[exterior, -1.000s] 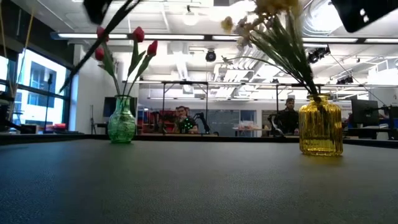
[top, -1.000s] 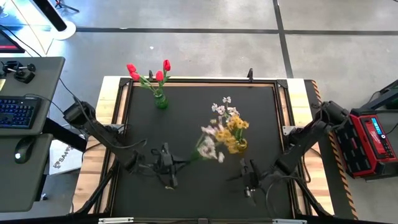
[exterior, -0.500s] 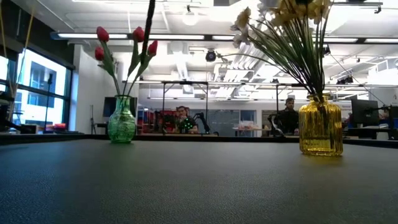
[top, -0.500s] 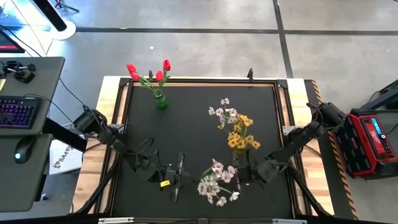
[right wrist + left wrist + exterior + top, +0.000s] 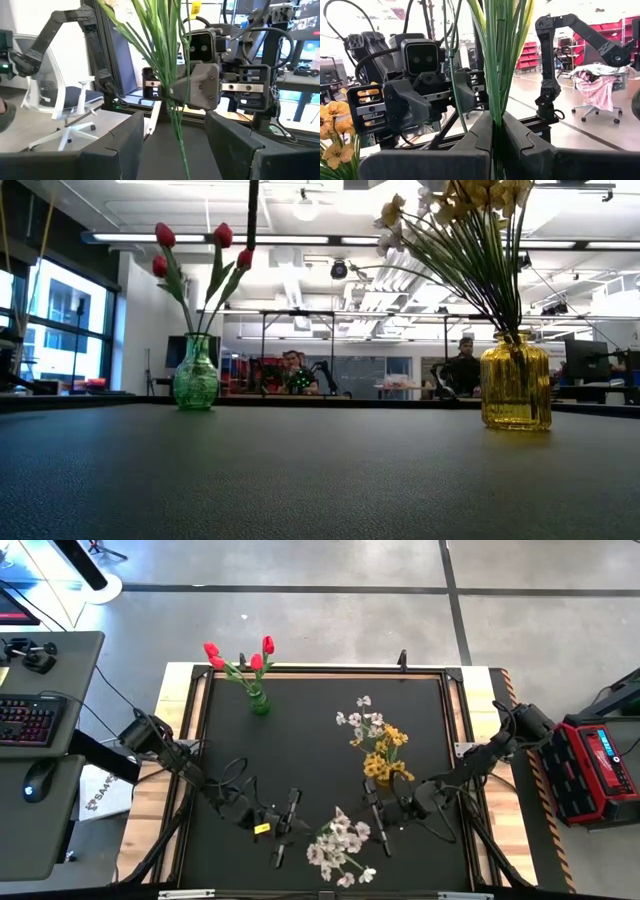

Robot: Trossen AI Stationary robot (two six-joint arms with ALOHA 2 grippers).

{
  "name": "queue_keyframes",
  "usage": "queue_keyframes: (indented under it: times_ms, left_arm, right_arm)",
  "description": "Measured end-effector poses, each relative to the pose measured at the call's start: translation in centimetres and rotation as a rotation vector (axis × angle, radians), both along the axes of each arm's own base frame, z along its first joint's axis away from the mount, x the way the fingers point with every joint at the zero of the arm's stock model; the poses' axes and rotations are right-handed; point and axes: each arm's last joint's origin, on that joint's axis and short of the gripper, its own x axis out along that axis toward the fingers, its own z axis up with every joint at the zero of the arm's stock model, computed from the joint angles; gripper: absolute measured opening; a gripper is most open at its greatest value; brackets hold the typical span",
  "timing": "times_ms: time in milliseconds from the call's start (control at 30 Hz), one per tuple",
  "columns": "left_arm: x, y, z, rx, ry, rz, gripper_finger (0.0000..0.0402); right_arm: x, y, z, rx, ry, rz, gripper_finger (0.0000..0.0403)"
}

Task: Sort flowers into vase by color
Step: Put the white flowers in the yellow vase

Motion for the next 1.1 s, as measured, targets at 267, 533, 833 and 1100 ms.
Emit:
queue_keyframes:
  times_ms: [267,533,833,1100]
  left_arm:
    - [0.5,0.7,0.0,-0.009,0.002,0.021,0.0004]
    - [0.6,0.5,0.2,-0.005,-0.002,-0.004,0.0004]
    - [2.4,-0.1,0.9,0.050,0.039,0.012,0.0004]
    - [3.0,-0.5,1.4,0.041,0.023,0.013,0.0004]
  right_arm:
    - [0.2,-0.3,0.0,-0.071,-0.023,-0.027,0.0204]
    - [0.3,-0.6,0.0,-0.073,-0.023,-0.040,0.0265]
    - [0.2,-0.3,0.0,-0.102,-0.032,-0.035,0.0286]
    - [0.3,2.2,1.8,-0.220,0.036,-0.046,0.0277]
